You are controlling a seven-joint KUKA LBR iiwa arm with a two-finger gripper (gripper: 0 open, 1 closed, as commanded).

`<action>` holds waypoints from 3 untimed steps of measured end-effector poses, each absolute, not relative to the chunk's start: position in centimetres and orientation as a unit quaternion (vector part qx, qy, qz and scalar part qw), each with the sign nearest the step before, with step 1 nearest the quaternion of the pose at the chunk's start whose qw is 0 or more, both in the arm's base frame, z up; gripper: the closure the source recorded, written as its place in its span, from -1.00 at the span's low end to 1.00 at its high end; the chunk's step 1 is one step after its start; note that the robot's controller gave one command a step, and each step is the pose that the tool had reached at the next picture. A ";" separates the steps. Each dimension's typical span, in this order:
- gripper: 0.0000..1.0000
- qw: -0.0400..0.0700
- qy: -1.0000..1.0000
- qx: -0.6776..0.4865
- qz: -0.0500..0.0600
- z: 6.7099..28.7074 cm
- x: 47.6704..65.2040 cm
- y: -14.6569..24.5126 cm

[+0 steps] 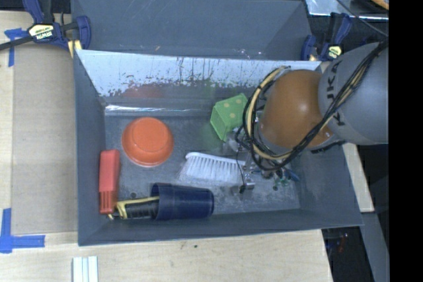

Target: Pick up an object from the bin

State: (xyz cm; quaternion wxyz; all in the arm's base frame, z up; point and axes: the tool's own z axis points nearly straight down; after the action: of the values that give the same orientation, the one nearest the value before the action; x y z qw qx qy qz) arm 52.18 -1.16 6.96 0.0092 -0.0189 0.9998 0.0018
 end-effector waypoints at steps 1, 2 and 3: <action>1.00 0.005 0.997 -0.073 0.000 7.1 51.0 -0.1; 1.00 0.005 0.997 -0.073 0.000 7.1 51.0 -0.1; 1.00 0.007 0.997 -0.072 0.000 8.0 51.0 -0.2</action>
Offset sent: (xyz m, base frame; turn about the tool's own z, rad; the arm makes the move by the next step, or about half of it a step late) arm 0.0000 0.0000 0.0000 0.0000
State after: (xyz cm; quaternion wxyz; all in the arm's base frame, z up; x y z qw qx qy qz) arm 51.04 -0.16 8.02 0.0067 -0.0724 0.9974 -0.0005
